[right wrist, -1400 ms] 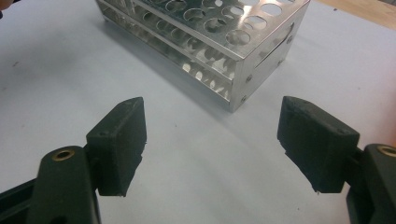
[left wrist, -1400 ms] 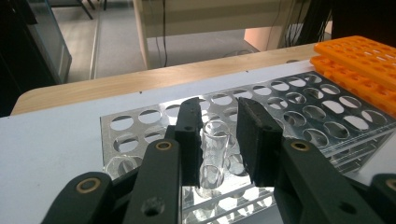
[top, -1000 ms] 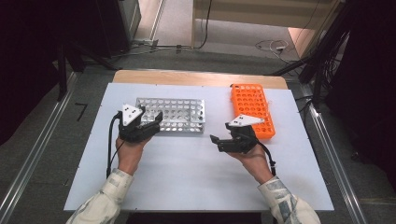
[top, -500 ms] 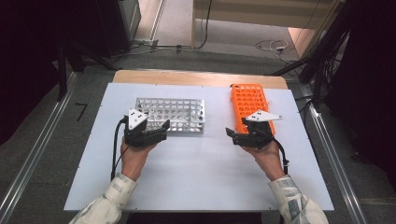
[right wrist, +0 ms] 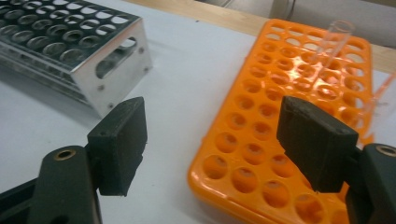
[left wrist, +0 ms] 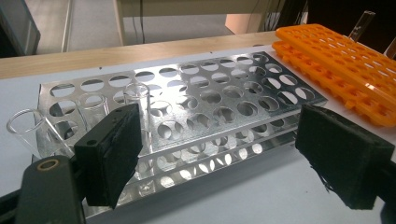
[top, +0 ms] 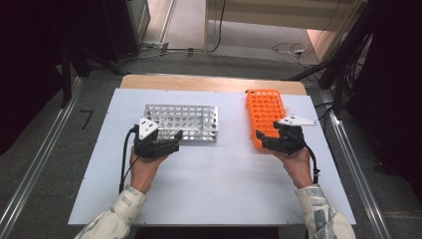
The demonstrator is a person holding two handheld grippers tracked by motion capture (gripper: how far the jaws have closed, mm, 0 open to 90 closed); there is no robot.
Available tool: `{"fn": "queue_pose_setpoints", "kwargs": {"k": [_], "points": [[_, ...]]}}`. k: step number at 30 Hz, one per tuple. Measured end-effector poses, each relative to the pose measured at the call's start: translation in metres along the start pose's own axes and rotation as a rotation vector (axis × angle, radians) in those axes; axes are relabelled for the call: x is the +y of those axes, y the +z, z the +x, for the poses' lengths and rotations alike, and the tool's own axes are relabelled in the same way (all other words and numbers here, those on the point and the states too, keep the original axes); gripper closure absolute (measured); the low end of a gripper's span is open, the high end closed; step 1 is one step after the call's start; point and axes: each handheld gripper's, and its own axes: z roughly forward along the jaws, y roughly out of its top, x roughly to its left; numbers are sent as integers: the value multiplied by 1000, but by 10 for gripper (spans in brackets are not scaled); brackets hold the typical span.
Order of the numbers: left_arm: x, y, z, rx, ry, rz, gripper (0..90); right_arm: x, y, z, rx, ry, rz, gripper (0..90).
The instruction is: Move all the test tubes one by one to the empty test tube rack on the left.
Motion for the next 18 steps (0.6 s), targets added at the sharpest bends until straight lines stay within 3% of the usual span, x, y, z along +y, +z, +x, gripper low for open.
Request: {"fn": "queue_pose_setpoints", "kwargs": {"k": [8,18], "points": [[0,0,0,-7,2,6,131,-5,-2,-22,-60,31,-1,231],[-1,1,-1,-19,-2,15,109,-10,2,-36,-123,54,6,233]]}}
